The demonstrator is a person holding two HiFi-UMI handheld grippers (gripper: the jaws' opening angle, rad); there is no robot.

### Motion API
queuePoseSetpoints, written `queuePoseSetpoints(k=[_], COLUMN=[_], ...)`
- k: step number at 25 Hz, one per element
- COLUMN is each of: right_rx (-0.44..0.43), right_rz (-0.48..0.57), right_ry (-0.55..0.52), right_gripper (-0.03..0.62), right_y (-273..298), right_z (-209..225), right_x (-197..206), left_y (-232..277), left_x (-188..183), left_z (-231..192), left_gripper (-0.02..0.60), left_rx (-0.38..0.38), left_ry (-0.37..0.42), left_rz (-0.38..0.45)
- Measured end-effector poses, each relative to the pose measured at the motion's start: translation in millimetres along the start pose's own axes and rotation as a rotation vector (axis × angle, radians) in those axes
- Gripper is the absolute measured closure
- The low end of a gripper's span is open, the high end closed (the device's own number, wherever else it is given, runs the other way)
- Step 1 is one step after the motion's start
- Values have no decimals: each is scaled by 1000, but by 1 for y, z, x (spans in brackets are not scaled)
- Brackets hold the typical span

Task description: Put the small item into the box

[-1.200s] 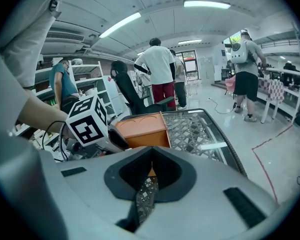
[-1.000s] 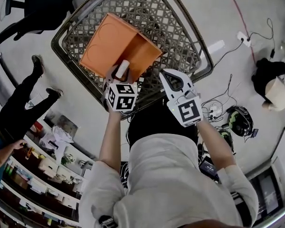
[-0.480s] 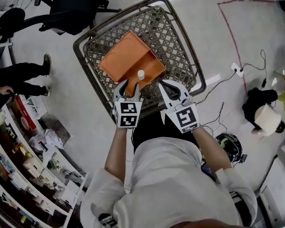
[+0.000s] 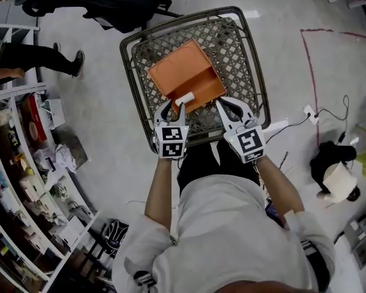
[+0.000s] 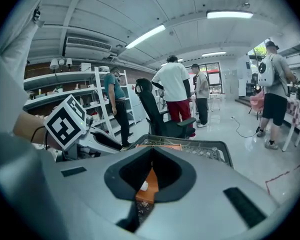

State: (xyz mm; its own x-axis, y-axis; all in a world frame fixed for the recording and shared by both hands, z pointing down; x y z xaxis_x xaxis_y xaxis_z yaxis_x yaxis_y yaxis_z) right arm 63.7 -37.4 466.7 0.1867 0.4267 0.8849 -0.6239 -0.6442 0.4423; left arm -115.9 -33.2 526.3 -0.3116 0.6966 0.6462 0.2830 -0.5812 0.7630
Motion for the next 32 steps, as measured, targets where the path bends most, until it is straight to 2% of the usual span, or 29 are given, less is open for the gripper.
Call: queuePoseSetpoints(k=[4,7,16,28,32], right_rx=[-16,-20,-88,-162,-162], right_rz=[0,0,53,156,182], right_ry=[-11,-3,-62,-156,-182], right_gripper=[591,591,591,591,591], right_y=[0,-4,-15,-47,-64], right_z=[-3,-8,-27,-38,-51], right_x=[1,2,-19,-48,-60], left_y=[-11,-27,-76,-133,-160], left_x=[-3,-6,-16,-18,-23], left_z=[-1,2,7,49,62], left_gripper=[450,462,571,574,574], left_rx=[-13,-27,-160,-312,-325], left_ry=[-11,-19,-109,-238,-247], left_rz=[7,42,202,391,451])
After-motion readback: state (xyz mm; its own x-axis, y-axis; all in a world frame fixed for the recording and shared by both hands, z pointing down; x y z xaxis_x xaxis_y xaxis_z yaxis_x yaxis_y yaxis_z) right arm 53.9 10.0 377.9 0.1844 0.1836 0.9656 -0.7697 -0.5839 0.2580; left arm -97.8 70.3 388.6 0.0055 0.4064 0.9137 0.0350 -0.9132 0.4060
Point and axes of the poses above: the fingertips, and each gripper's own axes: y forward along the fingers, z to its right, x out of its underside, the point moved 6 cm from there along -y, backward along the fingers, and after that the axes turned 1 degree about -z, right-handed, at the moved point
